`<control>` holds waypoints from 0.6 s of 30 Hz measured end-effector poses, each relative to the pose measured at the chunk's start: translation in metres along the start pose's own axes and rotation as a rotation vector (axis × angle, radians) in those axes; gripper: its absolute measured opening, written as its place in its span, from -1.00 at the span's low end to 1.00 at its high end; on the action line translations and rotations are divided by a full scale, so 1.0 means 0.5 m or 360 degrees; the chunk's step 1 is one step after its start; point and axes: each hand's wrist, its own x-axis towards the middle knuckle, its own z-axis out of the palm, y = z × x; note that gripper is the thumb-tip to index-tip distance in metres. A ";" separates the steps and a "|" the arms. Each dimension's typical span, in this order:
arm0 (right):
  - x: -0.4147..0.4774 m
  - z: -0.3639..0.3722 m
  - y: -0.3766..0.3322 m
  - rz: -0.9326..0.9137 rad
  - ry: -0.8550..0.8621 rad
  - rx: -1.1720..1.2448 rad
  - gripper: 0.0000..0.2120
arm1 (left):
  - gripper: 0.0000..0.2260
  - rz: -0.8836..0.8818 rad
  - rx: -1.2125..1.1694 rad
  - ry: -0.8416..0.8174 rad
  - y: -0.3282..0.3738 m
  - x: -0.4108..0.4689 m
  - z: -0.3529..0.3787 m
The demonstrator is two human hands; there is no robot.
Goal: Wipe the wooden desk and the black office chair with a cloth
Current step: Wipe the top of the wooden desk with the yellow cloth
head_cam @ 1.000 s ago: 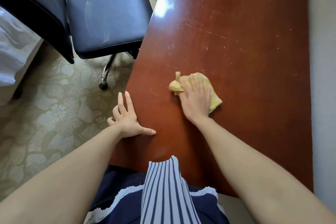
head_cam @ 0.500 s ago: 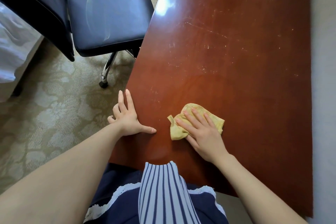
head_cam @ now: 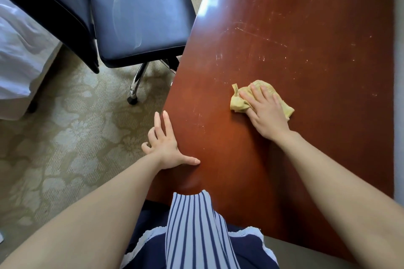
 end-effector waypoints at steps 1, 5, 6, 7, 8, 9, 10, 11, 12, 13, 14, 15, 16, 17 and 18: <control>0.019 -0.001 -0.013 0.0002 -0.0020 0.0000 -0.56 | 0.41 0.0000 0.0000 -0.0004 0.000 0.000 0.000; 0.070 0.013 -0.092 -0.0004 -0.0027 -0.0041 -0.55 | 0.42 -0.0009 -0.0015 -0.0008 -0.001 0.001 -0.001; 0.074 0.020 -0.117 -0.0015 -0.0020 -0.0039 -0.55 | 0.42 -0.0009 -0.0022 -0.0011 -0.001 0.002 -0.002; 0.074 0.029 -0.142 -0.0036 -0.0017 -0.0030 -0.55 | 0.42 -0.0011 -0.0028 -0.0014 -0.001 0.001 -0.003; 0.070 0.038 -0.167 -0.0070 -0.0017 -0.0024 -0.54 | 0.42 -0.0013 -0.0030 -0.0014 0.000 0.001 -0.003; 0.062 0.048 -0.190 -0.0117 -0.0024 -0.0020 -0.54 | 0.42 -0.0017 -0.0029 -0.0012 0.001 0.000 -0.002; 0.051 0.057 -0.211 -0.0180 -0.0039 -0.0019 -0.54 | 0.42 -0.0020 -0.0026 -0.0007 0.002 0.000 -0.002; 0.037 0.066 -0.229 -0.0251 -0.0059 -0.0022 -0.54 | 0.41 -0.0021 -0.0025 -0.0002 0.002 -0.001 -0.001; 0.021 0.075 -0.243 -0.0323 -0.0079 -0.0029 -0.54 | 0.41 -0.0021 -0.0025 0.0001 0.001 -0.001 -0.001; 0.003 0.082 -0.253 -0.0386 -0.0094 -0.0031 -0.54 | 0.41 -0.0018 -0.0030 -0.0002 0.001 0.000 -0.002; -0.014 0.088 -0.258 -0.0434 -0.0104 -0.0020 -0.54 | 0.41 -0.0015 -0.0042 -0.0007 -0.001 0.000 -0.003; -0.033 0.092 -0.259 -0.0470 -0.0112 0.0004 -0.55 | 0.41 -0.0010 -0.0059 -0.0011 -0.002 0.001 -0.003; -0.052 0.095 -0.256 -0.0493 -0.0119 0.0038 -0.55 | 0.41 -0.0005 -0.0073 -0.0006 -0.003 0.001 -0.002; -0.073 0.096 -0.249 -0.0505 -0.0125 0.0078 -0.56 | 0.41 0.0000 -0.0078 0.0010 -0.004 0.001 -0.001; -0.095 0.097 -0.239 -0.0506 -0.0129 0.0117 -0.56 | 0.41 0.0000 -0.0077 0.0032 -0.003 0.001 0.001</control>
